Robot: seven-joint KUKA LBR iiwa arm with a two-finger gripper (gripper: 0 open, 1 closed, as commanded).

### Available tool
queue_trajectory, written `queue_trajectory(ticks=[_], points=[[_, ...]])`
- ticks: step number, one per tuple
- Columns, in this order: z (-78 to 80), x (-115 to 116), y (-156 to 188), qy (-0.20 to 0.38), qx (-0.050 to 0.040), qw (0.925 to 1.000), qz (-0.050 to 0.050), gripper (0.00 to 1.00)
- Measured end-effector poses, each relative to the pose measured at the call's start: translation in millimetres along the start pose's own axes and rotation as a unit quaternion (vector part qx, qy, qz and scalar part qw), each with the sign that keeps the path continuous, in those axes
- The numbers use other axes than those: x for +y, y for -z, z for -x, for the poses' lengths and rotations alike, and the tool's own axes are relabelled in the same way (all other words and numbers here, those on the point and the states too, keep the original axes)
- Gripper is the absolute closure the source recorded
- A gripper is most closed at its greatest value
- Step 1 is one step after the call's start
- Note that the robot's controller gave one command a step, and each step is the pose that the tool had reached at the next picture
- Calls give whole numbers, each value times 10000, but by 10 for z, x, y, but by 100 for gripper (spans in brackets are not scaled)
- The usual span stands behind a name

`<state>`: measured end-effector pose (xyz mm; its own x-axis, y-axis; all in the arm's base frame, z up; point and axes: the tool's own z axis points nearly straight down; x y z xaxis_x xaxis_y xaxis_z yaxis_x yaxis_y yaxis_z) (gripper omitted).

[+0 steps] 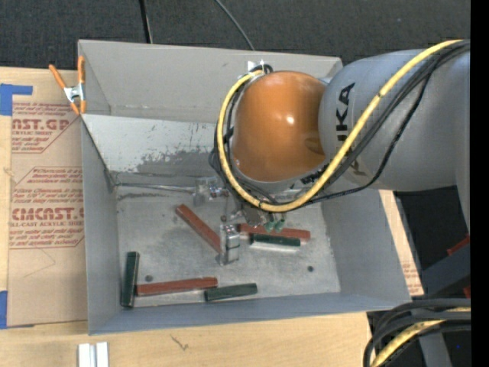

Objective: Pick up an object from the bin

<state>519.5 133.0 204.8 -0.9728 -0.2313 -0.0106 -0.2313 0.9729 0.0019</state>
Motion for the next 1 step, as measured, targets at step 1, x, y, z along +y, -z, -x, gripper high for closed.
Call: queue_trajectory(ticks=[1], points=[[-76,-167,-760,-415,27,9991,-6,0]])
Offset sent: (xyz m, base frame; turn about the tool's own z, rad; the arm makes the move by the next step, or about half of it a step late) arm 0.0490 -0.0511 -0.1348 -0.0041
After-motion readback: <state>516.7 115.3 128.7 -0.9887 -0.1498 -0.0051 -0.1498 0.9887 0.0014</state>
